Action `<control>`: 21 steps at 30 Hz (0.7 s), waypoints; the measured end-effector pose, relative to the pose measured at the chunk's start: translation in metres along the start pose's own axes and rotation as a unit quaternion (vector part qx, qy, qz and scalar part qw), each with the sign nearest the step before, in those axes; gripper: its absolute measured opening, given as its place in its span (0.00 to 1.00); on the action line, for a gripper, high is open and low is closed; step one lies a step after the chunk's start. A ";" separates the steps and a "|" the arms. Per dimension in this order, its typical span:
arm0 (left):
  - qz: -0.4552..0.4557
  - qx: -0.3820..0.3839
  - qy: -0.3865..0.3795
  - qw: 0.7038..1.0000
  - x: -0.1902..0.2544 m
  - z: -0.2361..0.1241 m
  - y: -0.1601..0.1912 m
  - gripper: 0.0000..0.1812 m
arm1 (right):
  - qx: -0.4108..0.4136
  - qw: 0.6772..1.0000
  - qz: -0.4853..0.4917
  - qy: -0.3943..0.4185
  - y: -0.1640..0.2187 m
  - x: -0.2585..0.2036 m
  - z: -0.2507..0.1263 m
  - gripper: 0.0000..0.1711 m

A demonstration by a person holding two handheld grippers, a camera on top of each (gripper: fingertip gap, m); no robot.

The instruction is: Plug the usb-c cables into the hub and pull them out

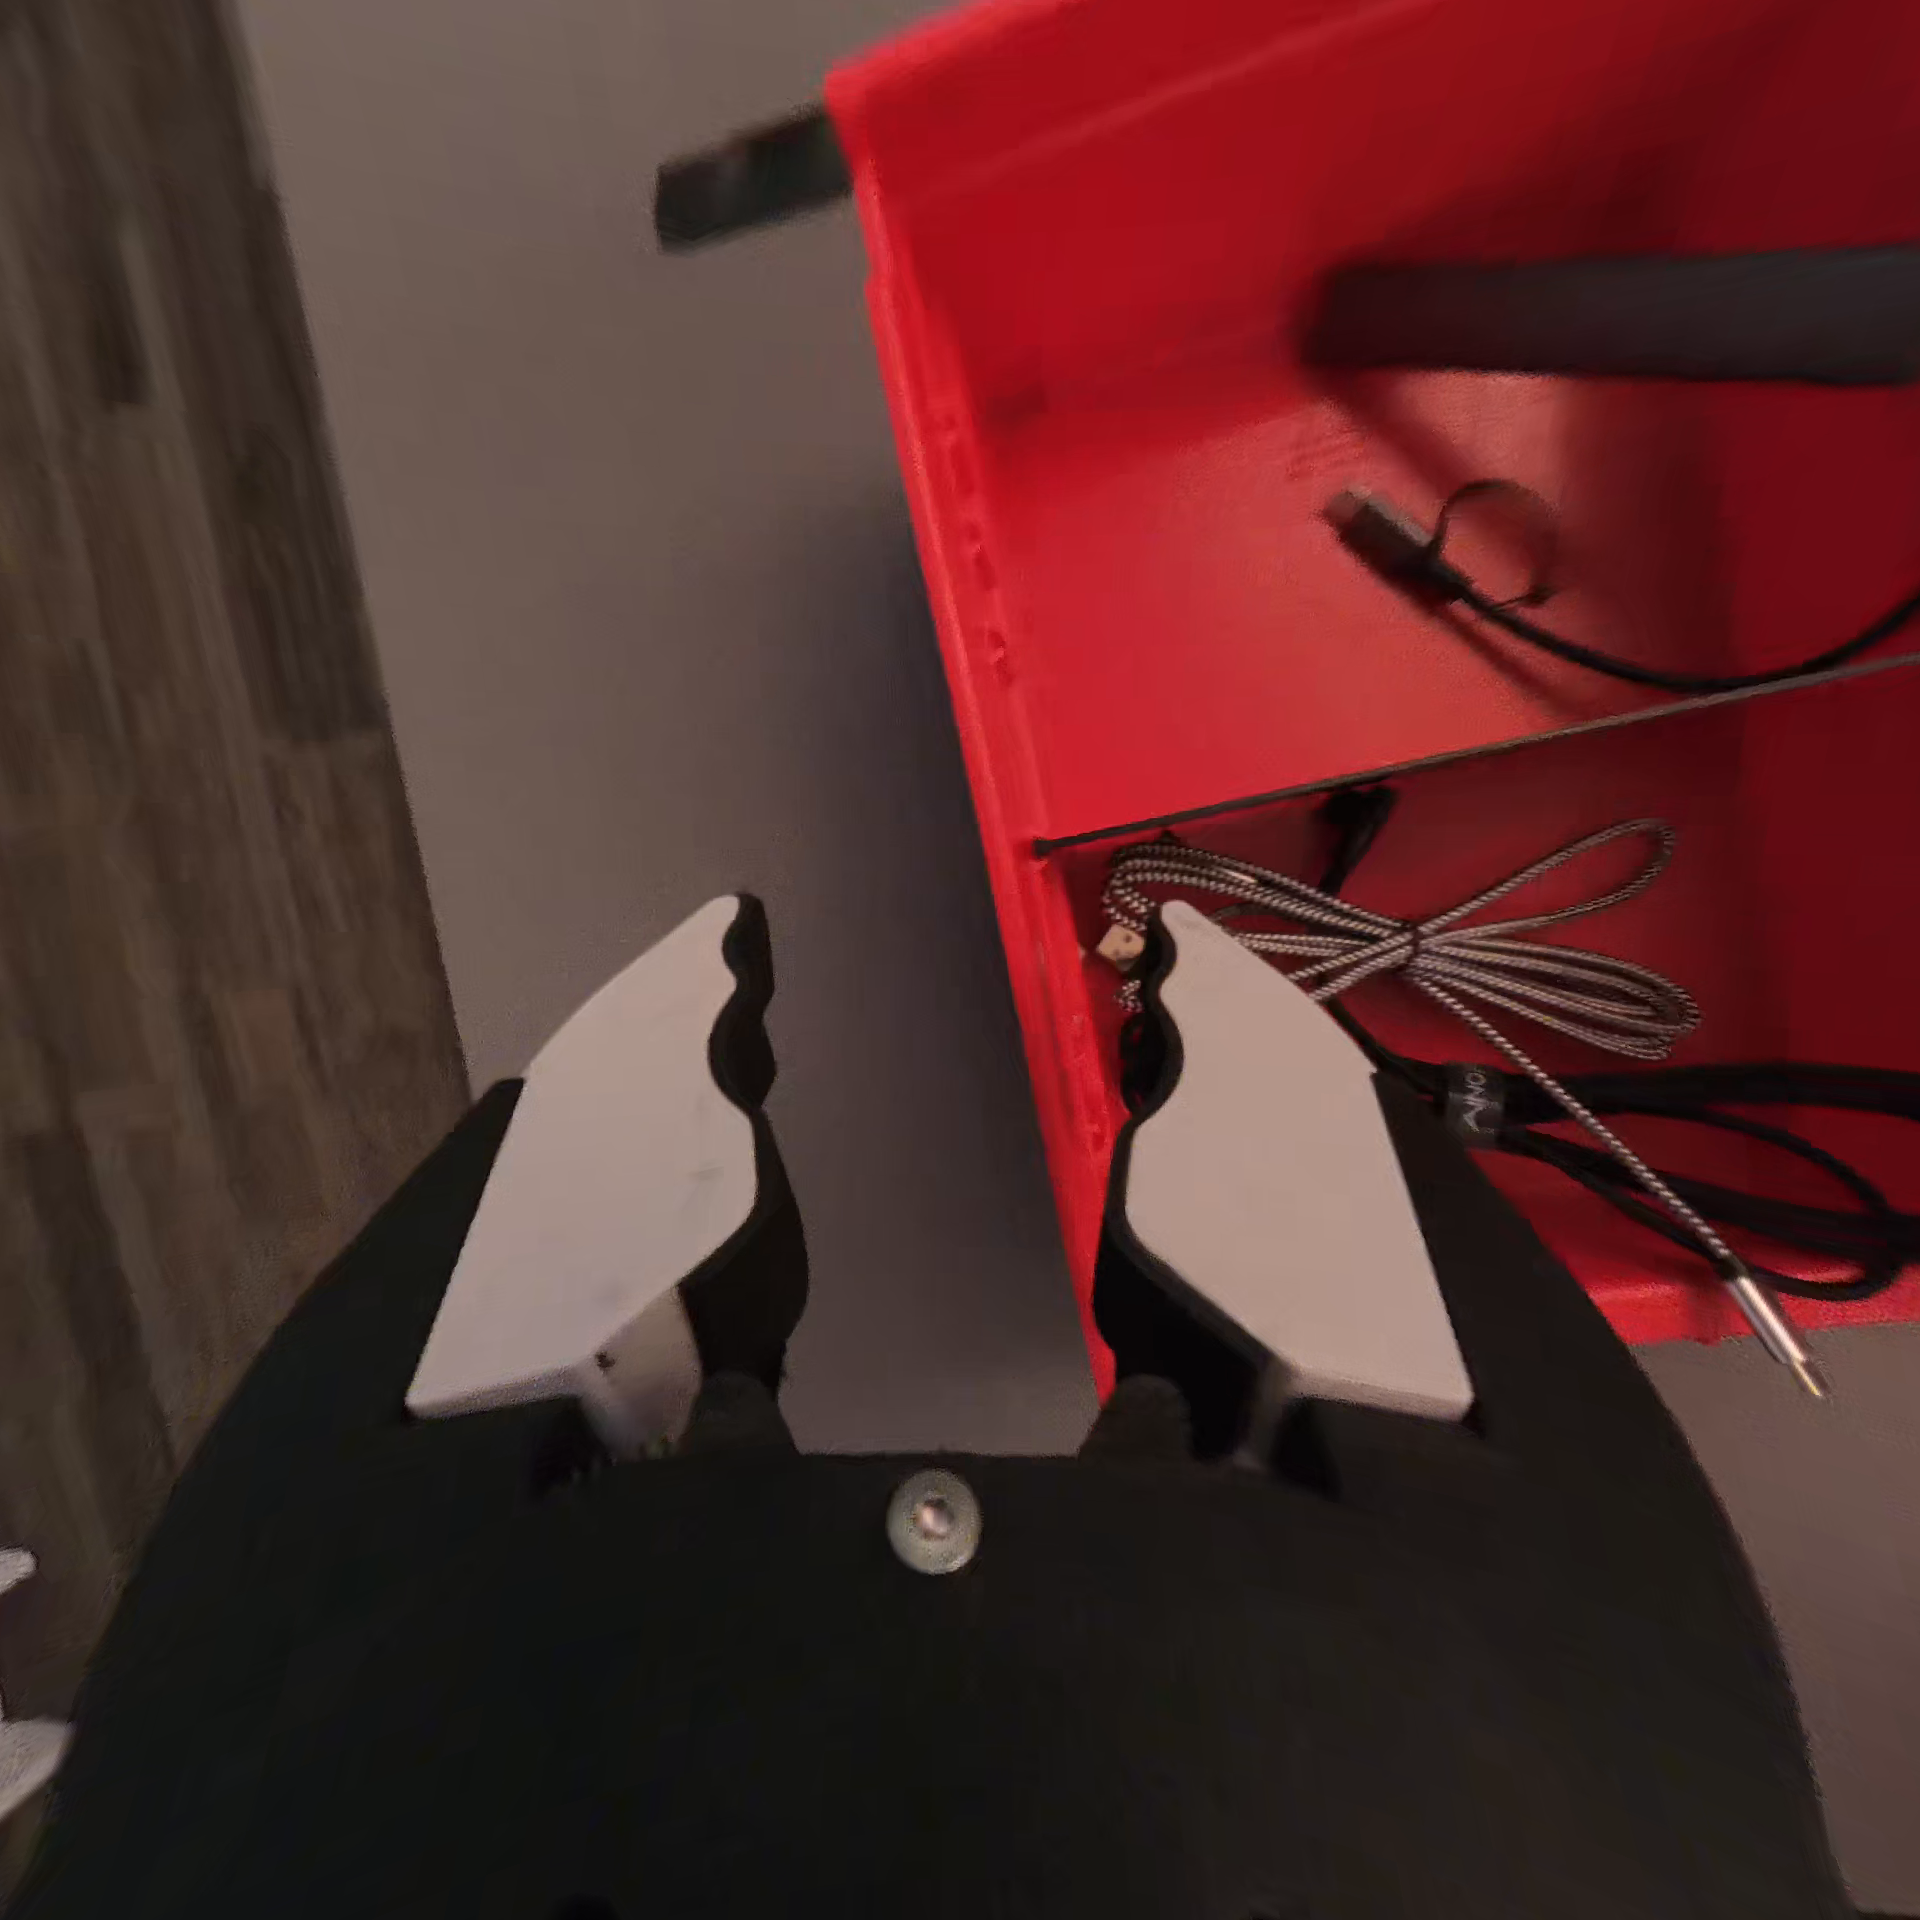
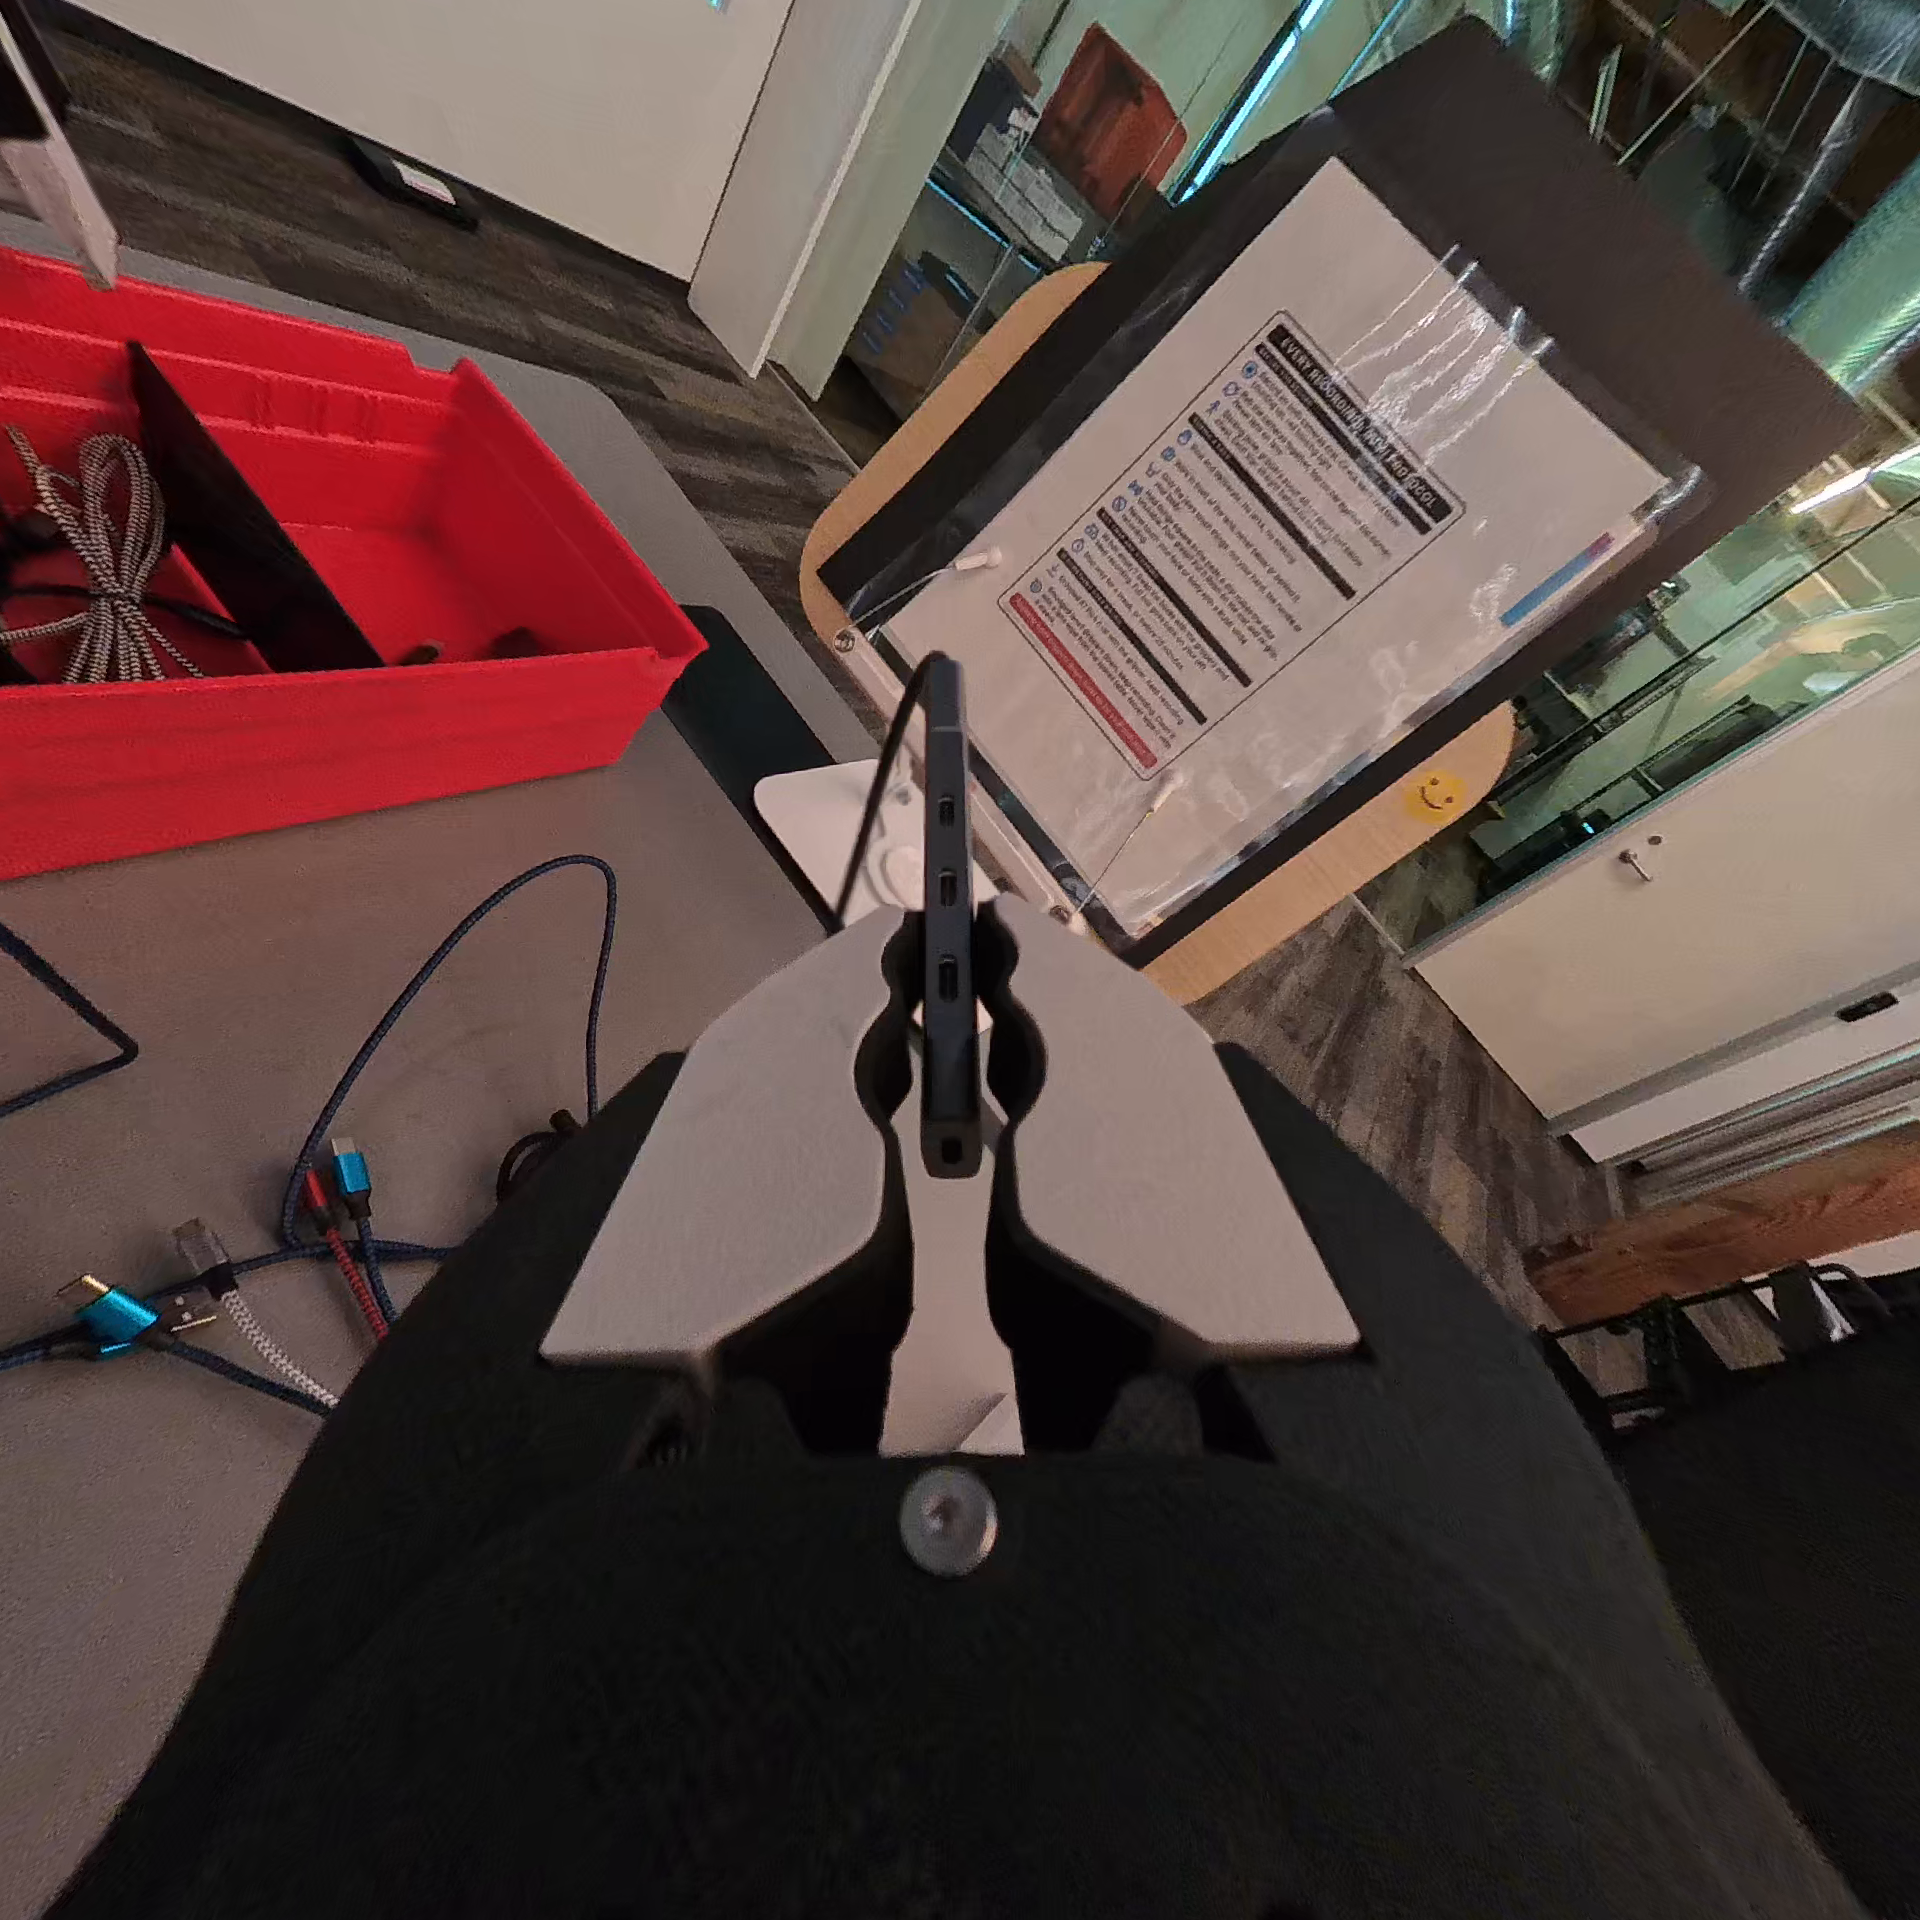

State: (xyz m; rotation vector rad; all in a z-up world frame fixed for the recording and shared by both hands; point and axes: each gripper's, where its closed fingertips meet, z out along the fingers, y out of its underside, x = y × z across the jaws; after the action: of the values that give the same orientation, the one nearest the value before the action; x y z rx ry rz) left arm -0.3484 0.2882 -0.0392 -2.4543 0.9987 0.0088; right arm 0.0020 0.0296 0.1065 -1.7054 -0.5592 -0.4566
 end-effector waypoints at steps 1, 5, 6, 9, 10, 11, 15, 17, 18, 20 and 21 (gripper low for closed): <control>-0.006 -0.014 0.010 1.000 0.000 0.009 0.004 0.35 | -0.001 1.000 -0.001 -0.004 0.001 -0.001 0.001 0.06; -0.026 -0.059 0.026 0.998 -0.007 0.036 0.018 0.31 | -0.005 1.000 -0.004 -0.010 0.003 -0.005 0.006 0.06; -0.035 -0.065 0.043 0.996 -0.006 0.041 0.020 0.29 | -0.006 1.000 -0.006 -0.010 0.004 -0.005 0.007 0.06; -0.091 -0.070 0.148 0.982 0.011 0.045 0.020 0.14 | -0.013 1.000 -0.018 -0.007 0.007 -0.006 0.010 0.06; -0.116 -0.070 0.195 0.971 0.018 0.043 0.019 0.05 | -0.013 1.000 -0.021 -0.005 0.007 -0.006 0.010 0.06; -0.139 -0.069 0.218 0.964 0.019 0.043 0.018 0.04 | -0.013 1.000 -0.022 -0.004 0.007 -0.006 0.011 0.06; -0.154 -0.042 0.200 0.967 -0.002 0.047 0.018 0.03 | 0.008 1.000 -0.020 -0.022 0.003 -0.011 0.011 0.06; -0.157 -0.031 0.162 0.974 -0.019 0.049 0.021 0.03 | 0.025 0.999 -0.017 -0.038 0.001 -0.016 0.012 0.06; -0.156 -0.024 0.141 0.977 -0.029 0.050 0.022 0.02 | 0.031 0.998 -0.015 -0.046 0.000 -0.017 0.012 0.06; -0.165 -0.014 0.110 0.980 -0.045 0.052 0.024 0.02 | 0.053 0.996 -0.016 -0.072 -0.004 -0.025 0.011 0.06; -0.176 -0.009 0.102 0.979 -0.050 0.053 0.025 0.02 | 0.061 0.995 -0.014 -0.079 -0.005 -0.026 0.011 0.06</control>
State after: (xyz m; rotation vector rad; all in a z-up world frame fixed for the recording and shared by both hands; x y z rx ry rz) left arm -0.3925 0.3294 -0.0872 -2.6545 0.6308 -0.3595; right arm -0.0224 0.0382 0.0931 -1.6271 -0.7120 -0.3031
